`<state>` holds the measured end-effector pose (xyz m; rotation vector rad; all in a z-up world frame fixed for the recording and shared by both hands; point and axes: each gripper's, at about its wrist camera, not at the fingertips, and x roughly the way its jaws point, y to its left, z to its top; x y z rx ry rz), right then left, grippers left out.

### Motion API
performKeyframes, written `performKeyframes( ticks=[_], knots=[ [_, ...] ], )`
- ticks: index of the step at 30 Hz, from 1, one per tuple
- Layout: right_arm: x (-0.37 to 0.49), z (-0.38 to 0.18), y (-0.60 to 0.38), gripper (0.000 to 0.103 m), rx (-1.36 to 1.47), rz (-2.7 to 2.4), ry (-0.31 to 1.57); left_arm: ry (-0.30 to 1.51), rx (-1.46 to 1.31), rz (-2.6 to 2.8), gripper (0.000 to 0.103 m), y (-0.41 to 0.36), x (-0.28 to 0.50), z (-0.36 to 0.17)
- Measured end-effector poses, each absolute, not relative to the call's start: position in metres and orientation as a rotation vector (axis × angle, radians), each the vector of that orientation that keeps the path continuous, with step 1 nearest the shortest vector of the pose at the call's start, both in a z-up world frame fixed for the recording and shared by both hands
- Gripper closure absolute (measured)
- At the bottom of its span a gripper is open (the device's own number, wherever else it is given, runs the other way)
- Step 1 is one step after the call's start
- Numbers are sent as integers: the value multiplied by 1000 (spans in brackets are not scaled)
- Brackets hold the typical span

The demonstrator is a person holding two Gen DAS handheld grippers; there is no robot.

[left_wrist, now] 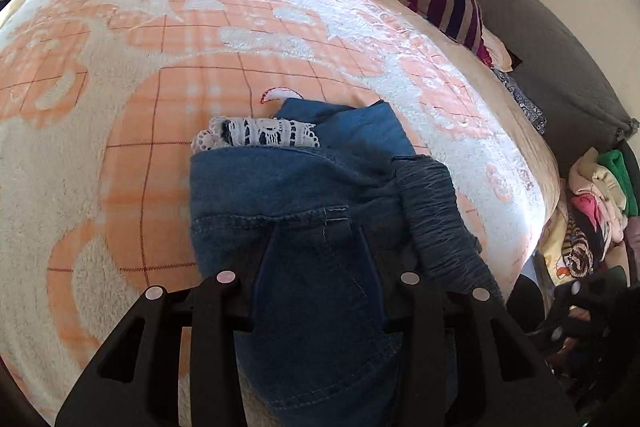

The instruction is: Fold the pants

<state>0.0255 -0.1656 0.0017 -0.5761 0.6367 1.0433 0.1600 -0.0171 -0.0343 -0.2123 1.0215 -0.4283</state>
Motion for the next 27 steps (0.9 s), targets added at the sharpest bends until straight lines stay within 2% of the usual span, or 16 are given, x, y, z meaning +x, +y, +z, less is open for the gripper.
performKeyframes(
  ticks=[2, 3, 4, 6, 9, 16, 19, 21, 27],
  knots=[
    [30, -7, -153, 81, -636, 1024, 645, 1023, -213, -430, 65, -16, 163, -35],
    [34, -13, -146, 95, -670, 1020, 663, 1025, -213, -431, 65, -15, 164, -36],
    [35, -16, -144, 100, -670, 1029, 682, 1027, -215, -432, 65, -15, 165, -37],
    [35, -12, -147, 102, -606, 1093, 716, 1031, -225, -435, 65, -13, 166, -38],
    [25, -2, -163, 102, -561, 1176, 709, 1028, -238, -446, 65, -11, 165, -37],
    [26, -39, -177, 102, -591, 1111, 808, 1012, -260, -447, 65, -11, 164, -39],
    [21, -36, -178, 97, -574, 1111, 804, 1000, -257, -444, 65, -11, 160, -37],
    [17, -29, -179, 91, -551, 1124, 793, 982, -253, -442, 64, -12, 156, -33],
    [17, -13, -182, 89, -482, 1102, 780, 959, -228, -425, 61, -17, 149, -27]
  ],
)
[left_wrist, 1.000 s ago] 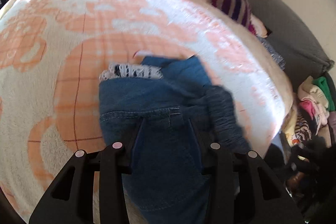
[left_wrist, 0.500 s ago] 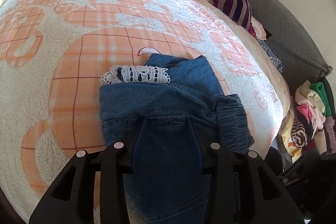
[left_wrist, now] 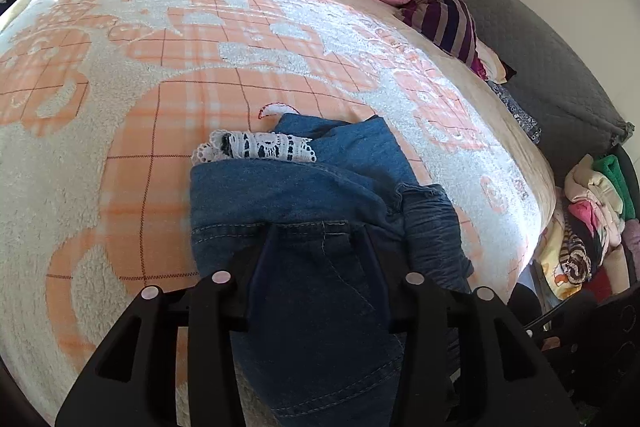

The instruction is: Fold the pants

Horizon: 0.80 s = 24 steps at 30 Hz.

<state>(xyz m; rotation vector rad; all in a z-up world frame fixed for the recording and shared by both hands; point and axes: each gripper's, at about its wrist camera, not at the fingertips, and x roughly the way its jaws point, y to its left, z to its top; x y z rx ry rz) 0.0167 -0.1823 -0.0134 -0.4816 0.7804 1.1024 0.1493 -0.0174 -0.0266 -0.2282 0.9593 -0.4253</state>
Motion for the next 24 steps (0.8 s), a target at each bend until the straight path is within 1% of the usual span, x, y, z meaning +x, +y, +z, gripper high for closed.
performKeyframes(
  ticks=[1, 3, 6, 11, 14, 18, 19, 20, 21, 24],
  knots=[
    [17, -12, -182, 88, -476, 1102, 779, 959, -224, -424, 61, -18, 149, -26],
    [15, -8, -181, 82, -469, 1100, 773, 957, -224, -425, 59, -18, 149, -25],
    [11, -1, -178, 79, -457, 1102, 758, 949, -235, -428, 55, -16, 147, -22],
    [8, 5, -179, 70, -407, 1116, 732, 941, -235, -419, 53, -14, 144, -18],
    [6, 10, -180, 64, -392, 1113, 715, 933, -240, -419, 48, -13, 143, -15],
    [8, 22, -190, 58, -365, 1103, 697, 920, -238, -412, 48, -11, 139, -9],
    [9, 25, -193, 56, -350, 1099, 691, 916, -236, -408, 47, -11, 138, -7],
    [11, 27, -194, 51, -337, 1093, 686, 913, -234, -403, 40, -11, 137, -5],
    [11, 28, -195, 47, -330, 1085, 678, 908, -231, -399, 35, -10, 135, -3],
    [12, 38, -202, 39, -304, 1054, 649, 888, -225, -385, 35, -7, 130, 5]
  ],
)
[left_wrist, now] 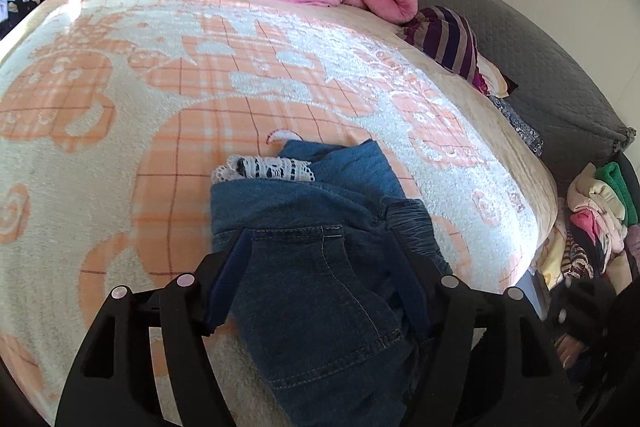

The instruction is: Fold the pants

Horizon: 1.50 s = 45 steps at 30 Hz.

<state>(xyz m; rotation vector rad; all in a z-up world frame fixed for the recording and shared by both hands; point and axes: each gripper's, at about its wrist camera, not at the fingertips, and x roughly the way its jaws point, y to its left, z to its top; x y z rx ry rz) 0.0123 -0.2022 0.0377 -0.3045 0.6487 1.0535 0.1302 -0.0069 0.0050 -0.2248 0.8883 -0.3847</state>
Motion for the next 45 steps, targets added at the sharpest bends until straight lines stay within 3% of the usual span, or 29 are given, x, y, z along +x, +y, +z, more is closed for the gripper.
performKeyframes(
  ticks=[6, 12, 15, 45],
  knots=[
    [22, 56, -220, 24, -238, 965, 593, 839, -215, -351, 21, -1, 117, 22],
    [38, 66, -238, 14, -193, 851, 561, 791, -182, -312, 11, 2, 102, 40],
    [46, 67, -246, 10, -177, 788, 557, 777, -164, -297, 11, 1, 96, 48],
    [103, 3, -281, 9, -2, 506, 818, 884, -143, -224, 11, 2, 92, 12]
  ],
)
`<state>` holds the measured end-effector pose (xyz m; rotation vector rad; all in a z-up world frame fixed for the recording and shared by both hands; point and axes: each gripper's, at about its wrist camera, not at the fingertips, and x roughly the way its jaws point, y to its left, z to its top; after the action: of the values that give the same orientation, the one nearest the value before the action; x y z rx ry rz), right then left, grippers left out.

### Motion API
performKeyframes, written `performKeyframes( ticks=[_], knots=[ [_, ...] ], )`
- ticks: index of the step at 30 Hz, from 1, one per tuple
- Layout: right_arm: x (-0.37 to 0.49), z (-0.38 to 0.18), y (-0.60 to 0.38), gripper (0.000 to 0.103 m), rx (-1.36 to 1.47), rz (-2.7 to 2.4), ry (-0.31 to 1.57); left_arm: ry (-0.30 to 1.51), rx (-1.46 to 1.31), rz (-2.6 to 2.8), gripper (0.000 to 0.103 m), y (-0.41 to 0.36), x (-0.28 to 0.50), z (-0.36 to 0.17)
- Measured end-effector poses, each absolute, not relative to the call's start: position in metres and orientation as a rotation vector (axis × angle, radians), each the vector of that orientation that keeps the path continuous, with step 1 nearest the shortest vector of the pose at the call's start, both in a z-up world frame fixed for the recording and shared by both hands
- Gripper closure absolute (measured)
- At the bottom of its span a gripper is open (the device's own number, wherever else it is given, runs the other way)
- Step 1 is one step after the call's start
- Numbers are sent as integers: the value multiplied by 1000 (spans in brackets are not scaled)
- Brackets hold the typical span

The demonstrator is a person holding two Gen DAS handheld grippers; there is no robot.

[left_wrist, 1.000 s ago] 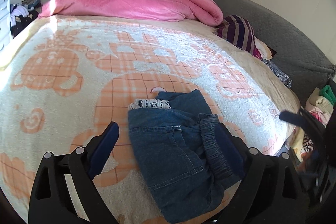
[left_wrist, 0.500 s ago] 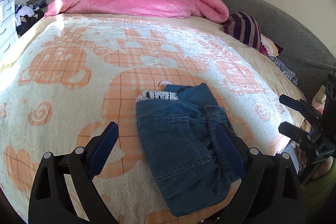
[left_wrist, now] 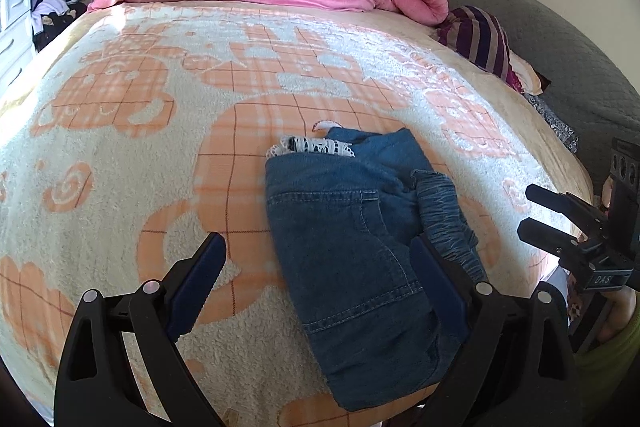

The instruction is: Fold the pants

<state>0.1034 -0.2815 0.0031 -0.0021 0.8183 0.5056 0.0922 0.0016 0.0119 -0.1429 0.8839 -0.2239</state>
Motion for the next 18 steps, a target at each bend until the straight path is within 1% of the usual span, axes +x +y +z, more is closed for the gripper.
performKeyframes(
  ticks=[18],
  knots=[
    [103, -3, -274, 9, 2, 539, 855, 934, -169, -244, 11, -5, 91, -10]
  ],
)
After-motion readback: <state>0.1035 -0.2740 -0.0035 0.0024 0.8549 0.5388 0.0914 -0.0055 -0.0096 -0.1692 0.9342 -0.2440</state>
